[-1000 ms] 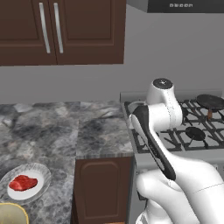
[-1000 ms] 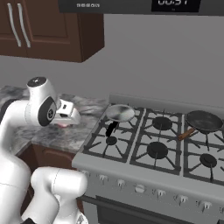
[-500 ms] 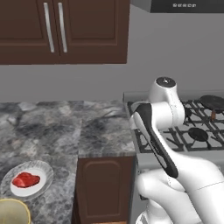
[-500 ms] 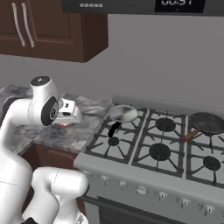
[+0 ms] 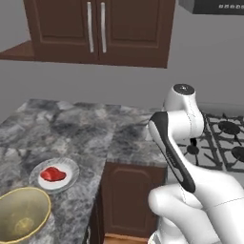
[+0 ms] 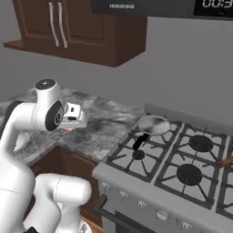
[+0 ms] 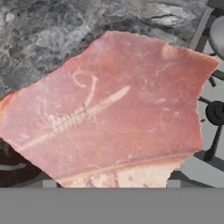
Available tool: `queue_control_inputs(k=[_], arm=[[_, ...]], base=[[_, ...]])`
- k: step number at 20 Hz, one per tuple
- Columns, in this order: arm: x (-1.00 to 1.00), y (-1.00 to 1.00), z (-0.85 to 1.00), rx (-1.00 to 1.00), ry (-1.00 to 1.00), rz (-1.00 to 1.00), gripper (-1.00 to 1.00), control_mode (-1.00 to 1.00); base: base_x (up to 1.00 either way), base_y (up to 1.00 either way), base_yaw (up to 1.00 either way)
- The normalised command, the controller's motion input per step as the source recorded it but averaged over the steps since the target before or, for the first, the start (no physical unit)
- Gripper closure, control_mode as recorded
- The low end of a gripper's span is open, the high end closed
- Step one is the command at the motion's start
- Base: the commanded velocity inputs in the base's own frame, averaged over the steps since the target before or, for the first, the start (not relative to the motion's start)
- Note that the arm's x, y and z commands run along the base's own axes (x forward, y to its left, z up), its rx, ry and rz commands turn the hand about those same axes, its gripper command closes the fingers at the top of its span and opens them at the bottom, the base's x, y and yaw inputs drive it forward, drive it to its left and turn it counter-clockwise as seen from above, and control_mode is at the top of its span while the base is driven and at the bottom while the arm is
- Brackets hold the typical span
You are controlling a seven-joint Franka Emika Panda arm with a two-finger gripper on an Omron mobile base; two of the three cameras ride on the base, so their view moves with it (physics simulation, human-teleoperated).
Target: Place one of the steaks on the plate and the other in the bowl. Then place the bowl in the fridge.
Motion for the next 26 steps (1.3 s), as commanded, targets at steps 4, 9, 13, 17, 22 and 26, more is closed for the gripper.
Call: queue_control_inputs(k=[4, 9, 13, 17, 22, 26], arm=[[0.0, 0.0, 0.0, 0.0, 0.0, 0.0, 1.0, 1.0], [0.0, 0.0, 0.0, 0.0, 0.0, 0.0, 1.0, 1.0], [0.0, 0.0, 0.0, 0.0, 0.0, 0.0, 1.0, 1.0], [0.0, 0.0, 0.0, 0.0, 0.0, 0.0, 1.0, 1.0], [0.0, 0.28, -0.06, 0.0, 0.01, 0.24, 1.0, -1.0], [0.0, 0.63, -0.08, 0.0, 0.04, 0.48, 1.0, -1.0]], base=[[-0.17, 0.53, 0.4], [-0.24, 0.67, 0.37], [-0.05, 0.48, 0.34], [0.0, 0.34, 0.34], [0.0, 0.14, 0.14], [0.0, 0.0, 0.0]])
